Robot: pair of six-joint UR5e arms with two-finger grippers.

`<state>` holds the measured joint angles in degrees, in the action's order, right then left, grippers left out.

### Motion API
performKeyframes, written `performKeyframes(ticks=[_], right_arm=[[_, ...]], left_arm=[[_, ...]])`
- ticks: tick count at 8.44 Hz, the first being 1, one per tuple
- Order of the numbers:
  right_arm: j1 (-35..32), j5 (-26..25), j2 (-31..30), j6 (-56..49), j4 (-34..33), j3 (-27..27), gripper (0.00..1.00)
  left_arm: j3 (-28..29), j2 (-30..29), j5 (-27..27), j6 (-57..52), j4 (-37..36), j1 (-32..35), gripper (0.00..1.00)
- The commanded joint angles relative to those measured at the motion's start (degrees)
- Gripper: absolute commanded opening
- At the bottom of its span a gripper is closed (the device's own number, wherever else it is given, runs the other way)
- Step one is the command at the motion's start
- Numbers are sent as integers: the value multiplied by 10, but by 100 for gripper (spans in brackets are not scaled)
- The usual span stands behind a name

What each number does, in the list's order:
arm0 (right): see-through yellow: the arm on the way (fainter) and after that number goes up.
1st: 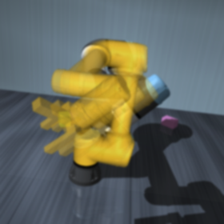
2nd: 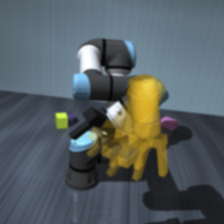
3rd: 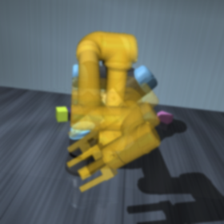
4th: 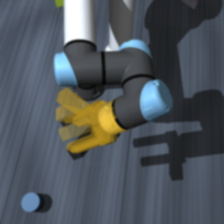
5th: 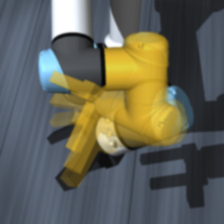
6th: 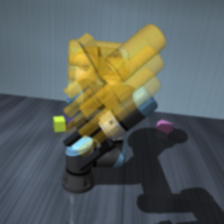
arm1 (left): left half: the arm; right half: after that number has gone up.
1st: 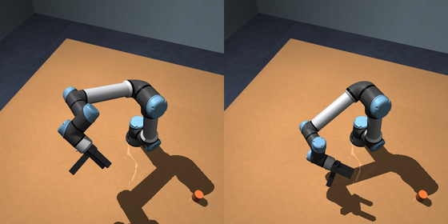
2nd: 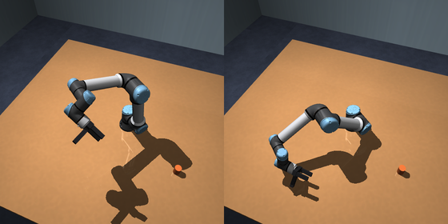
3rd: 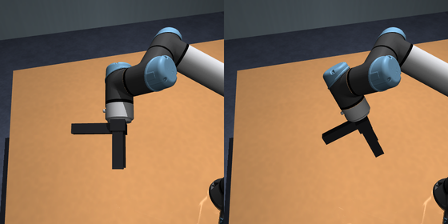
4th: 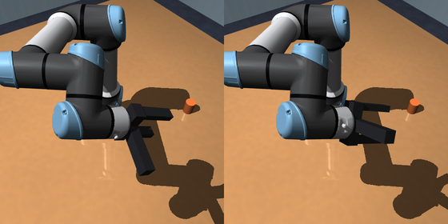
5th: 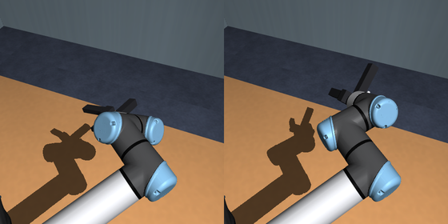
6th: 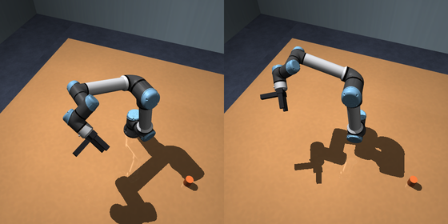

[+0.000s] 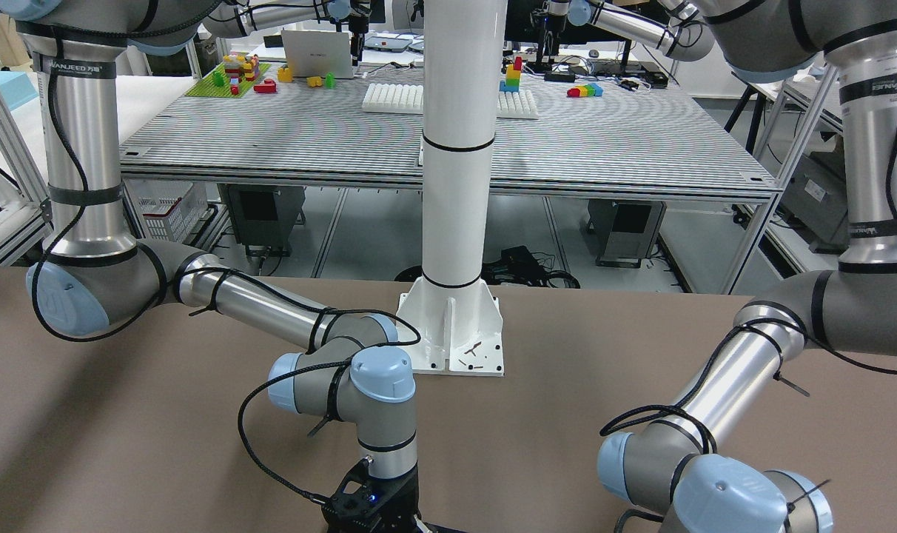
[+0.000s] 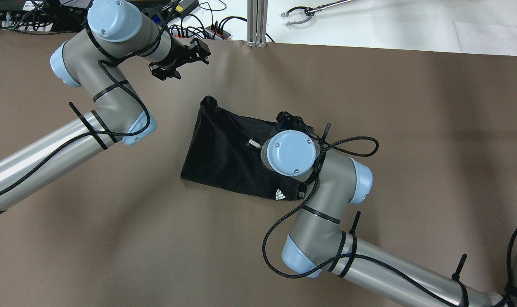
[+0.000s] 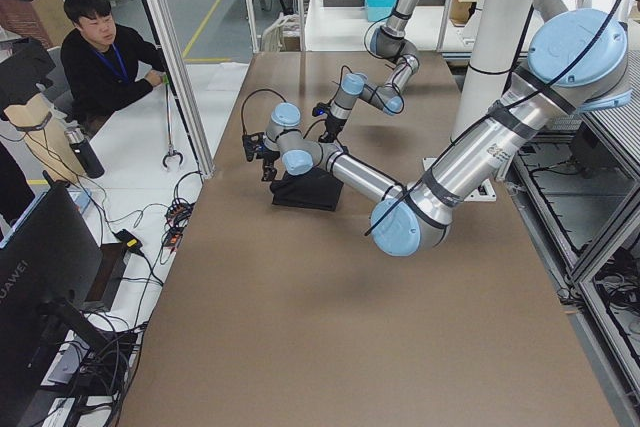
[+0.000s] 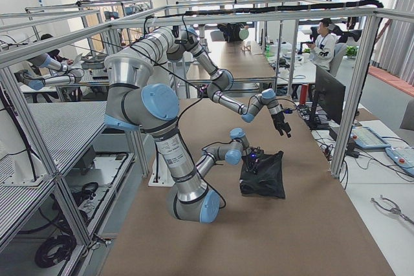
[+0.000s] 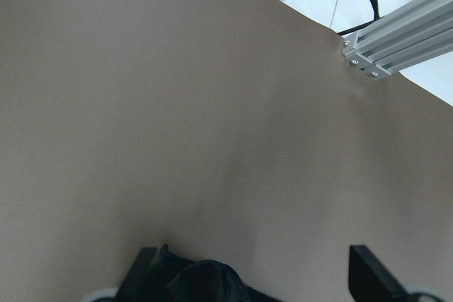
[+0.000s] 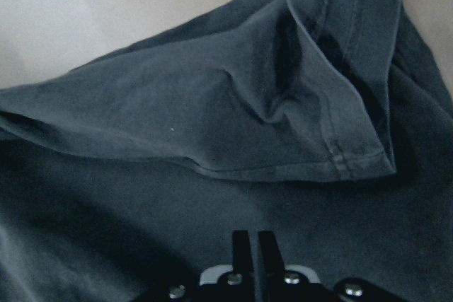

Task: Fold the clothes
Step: 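Lift the near end with both grippers and fold it toward the far end, then release the shirt and raise both grippers away from it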

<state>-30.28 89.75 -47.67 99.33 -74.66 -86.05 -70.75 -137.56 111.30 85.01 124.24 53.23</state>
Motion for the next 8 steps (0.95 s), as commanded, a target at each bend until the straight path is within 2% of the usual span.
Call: performKeyframes(ticks=[1, 3, 4, 6, 8], right_arm=[[10, -8, 6, -29, 1, 49, 0], [-10, -61, 9, -61, 8, 69, 0], [-40, -61, 30, -86, 20, 96, 0], [-103, -62, 96, -100, 105, 244, 0], [-158, -58, 110, -142, 107, 246, 0]], left_arm=[[0, 6, 1, 0, 4, -1, 94], [0, 6, 1, 0, 4, 0, 94], [0, 6, 1, -1, 4, 0, 94], [-1, 11, 1, -1, 5, 0, 94], [-8, 24, 1, -1, 16, 0, 94]])
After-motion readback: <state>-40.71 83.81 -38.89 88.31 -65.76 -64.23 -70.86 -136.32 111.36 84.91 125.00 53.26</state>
